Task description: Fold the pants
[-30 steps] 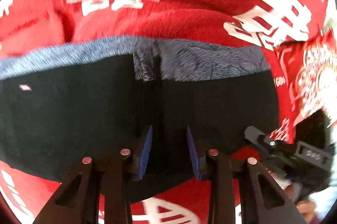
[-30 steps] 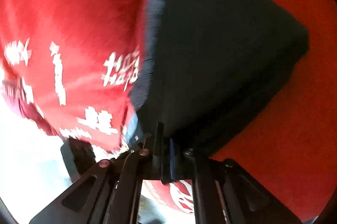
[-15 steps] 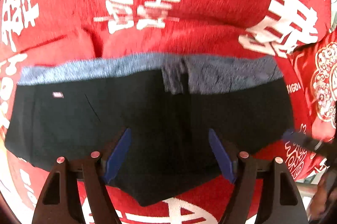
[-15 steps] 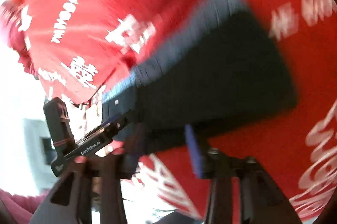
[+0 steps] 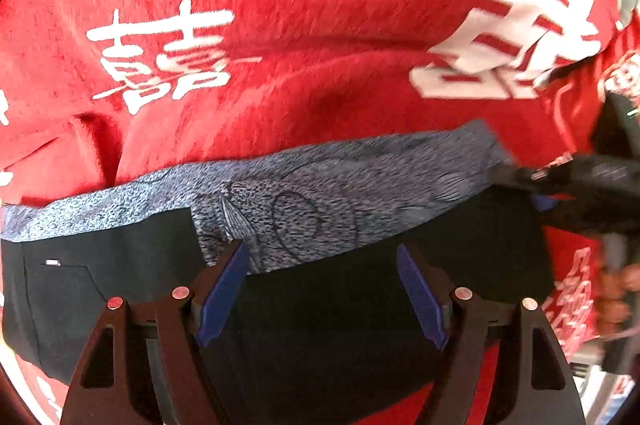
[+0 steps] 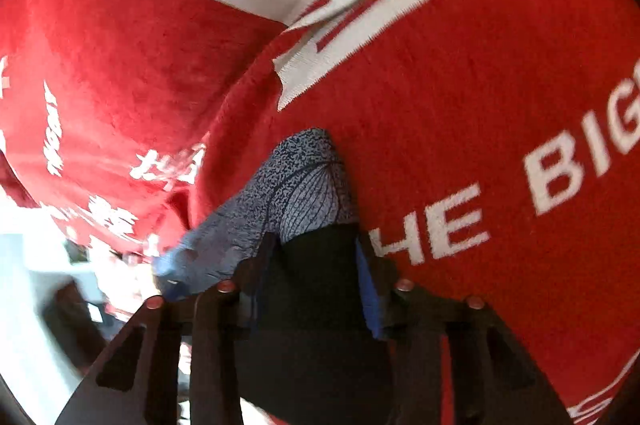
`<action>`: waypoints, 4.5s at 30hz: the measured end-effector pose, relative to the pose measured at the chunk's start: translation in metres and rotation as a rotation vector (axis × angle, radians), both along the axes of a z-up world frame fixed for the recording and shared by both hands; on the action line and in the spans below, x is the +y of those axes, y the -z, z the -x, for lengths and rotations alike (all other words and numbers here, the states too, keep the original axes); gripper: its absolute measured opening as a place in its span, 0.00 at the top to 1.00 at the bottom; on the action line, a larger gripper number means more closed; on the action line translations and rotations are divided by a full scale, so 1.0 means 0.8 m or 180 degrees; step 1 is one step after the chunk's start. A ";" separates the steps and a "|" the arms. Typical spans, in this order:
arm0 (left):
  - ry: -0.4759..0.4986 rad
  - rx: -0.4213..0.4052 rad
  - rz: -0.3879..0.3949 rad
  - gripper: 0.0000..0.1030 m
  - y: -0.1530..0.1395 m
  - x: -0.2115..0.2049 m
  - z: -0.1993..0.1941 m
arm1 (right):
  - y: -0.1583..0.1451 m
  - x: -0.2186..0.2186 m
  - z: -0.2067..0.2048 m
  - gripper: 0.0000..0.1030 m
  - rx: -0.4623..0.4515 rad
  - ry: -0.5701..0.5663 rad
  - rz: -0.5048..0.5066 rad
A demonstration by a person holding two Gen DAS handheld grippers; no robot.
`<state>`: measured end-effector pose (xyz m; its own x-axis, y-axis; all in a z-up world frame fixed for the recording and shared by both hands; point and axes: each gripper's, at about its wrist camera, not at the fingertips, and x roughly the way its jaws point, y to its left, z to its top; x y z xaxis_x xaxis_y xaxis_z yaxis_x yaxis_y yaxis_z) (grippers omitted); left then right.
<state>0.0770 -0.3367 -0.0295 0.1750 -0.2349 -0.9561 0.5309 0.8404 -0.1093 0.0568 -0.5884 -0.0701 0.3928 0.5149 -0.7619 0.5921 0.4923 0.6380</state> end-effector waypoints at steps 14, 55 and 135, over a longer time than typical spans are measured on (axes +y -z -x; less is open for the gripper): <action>-0.0370 0.0267 -0.0281 0.09 0.022 0.036 0.019 | -0.028 0.047 -0.013 0.55 0.0219 -0.0614 0.0766; -0.0931 0.0472 -0.0488 0.09 -0.003 0.242 0.060 | -0.100 0.245 0.038 0.24 0.0535 -0.1297 0.1338; -0.2586 0.0509 0.1760 0.02 0.051 0.494 -0.035 | -0.040 0.448 -0.062 0.17 0.0491 -0.2322 0.1286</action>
